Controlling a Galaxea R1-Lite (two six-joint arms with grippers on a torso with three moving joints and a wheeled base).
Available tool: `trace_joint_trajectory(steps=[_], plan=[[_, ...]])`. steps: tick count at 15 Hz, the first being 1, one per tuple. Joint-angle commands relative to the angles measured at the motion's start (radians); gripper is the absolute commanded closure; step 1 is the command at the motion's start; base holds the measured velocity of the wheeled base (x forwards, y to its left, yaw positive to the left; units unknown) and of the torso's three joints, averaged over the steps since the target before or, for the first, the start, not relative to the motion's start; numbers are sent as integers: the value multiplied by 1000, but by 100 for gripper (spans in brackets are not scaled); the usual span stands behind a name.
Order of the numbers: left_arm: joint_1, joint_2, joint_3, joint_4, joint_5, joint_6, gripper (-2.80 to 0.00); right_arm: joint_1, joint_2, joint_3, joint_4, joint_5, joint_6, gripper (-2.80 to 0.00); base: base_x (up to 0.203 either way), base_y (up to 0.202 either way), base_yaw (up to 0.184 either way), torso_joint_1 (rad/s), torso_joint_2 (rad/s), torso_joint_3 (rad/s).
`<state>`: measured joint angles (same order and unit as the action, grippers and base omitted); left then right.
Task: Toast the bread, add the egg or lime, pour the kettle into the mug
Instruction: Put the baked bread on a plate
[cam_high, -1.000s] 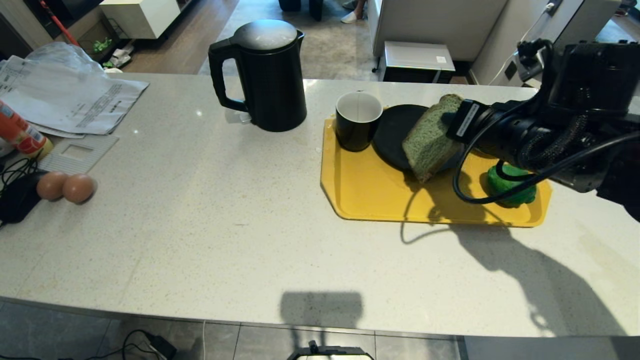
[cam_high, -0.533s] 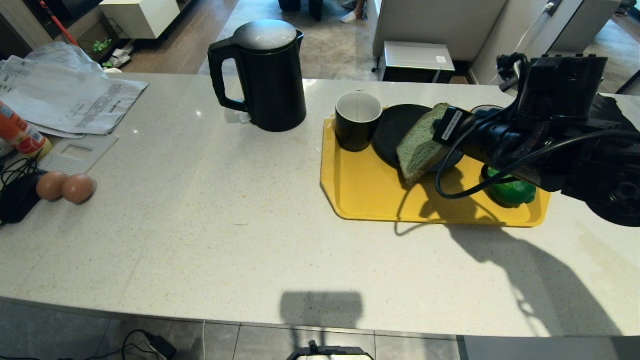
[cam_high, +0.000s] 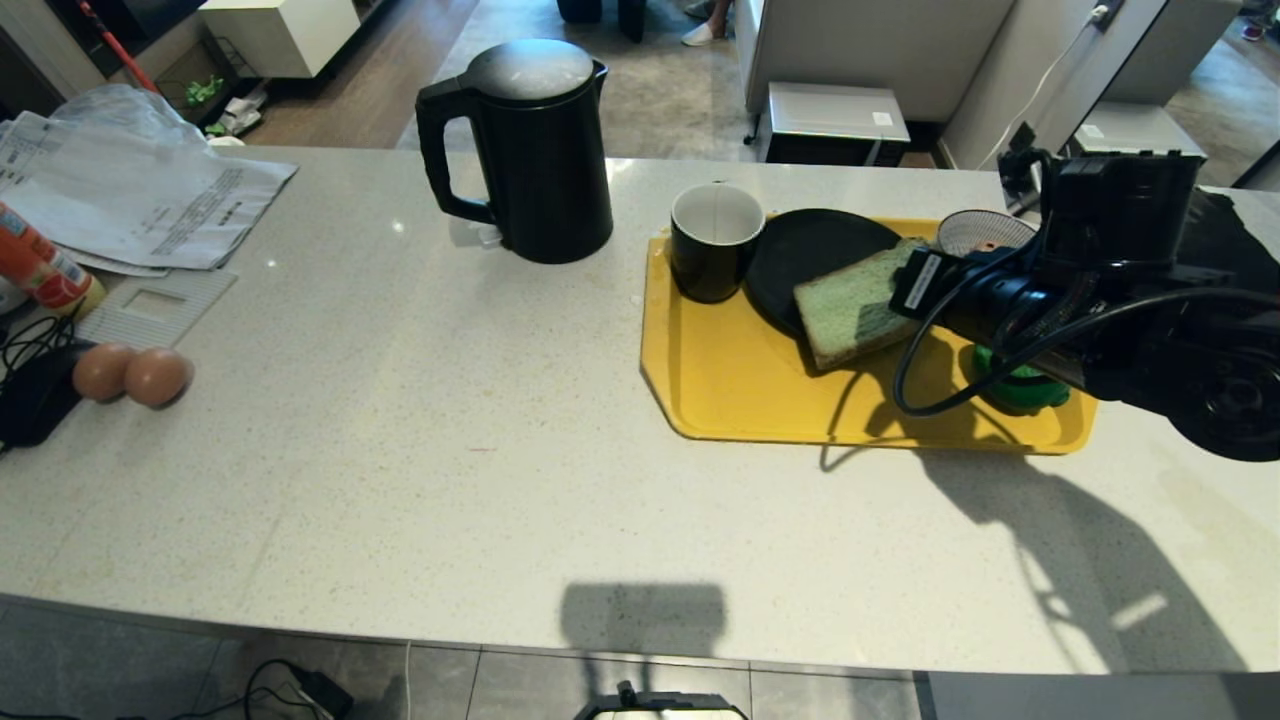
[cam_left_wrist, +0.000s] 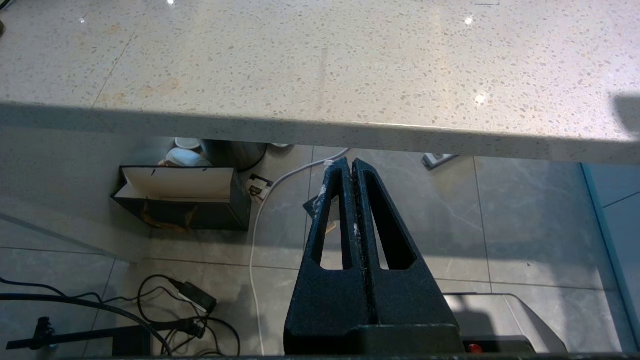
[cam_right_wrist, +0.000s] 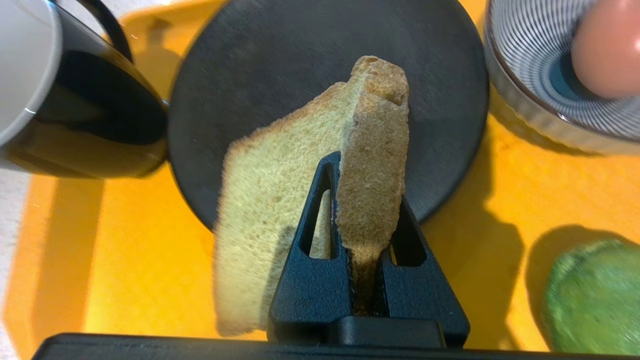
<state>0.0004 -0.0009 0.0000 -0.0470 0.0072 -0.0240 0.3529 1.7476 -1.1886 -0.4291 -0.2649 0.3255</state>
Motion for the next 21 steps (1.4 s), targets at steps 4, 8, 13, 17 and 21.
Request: trace_joint_trajectory(steps=[4,8,13,17,21], plan=[[0,-1,17,-1,0,-1,0,-3,-17,32,-5,5,-22,0,0,0,0,0,0,0],[0,-1,17,-1,0,-1,0,16,-11,24,-5,7,-43,0,0,0,0,0,0,0],[0,-1,17,-1,0,-1,0,23,4,17,-7,15,-65,0,0,0,0,0,0,0],[0,-1,17,-1,0,-1,0,23,20,-10,-7,16,-62,0,0,0,0,0,0,0],[0,-1,17,-1,0,-1,0,23,52,-60,-5,21,-71,0,0,0,0,0,0,0]])
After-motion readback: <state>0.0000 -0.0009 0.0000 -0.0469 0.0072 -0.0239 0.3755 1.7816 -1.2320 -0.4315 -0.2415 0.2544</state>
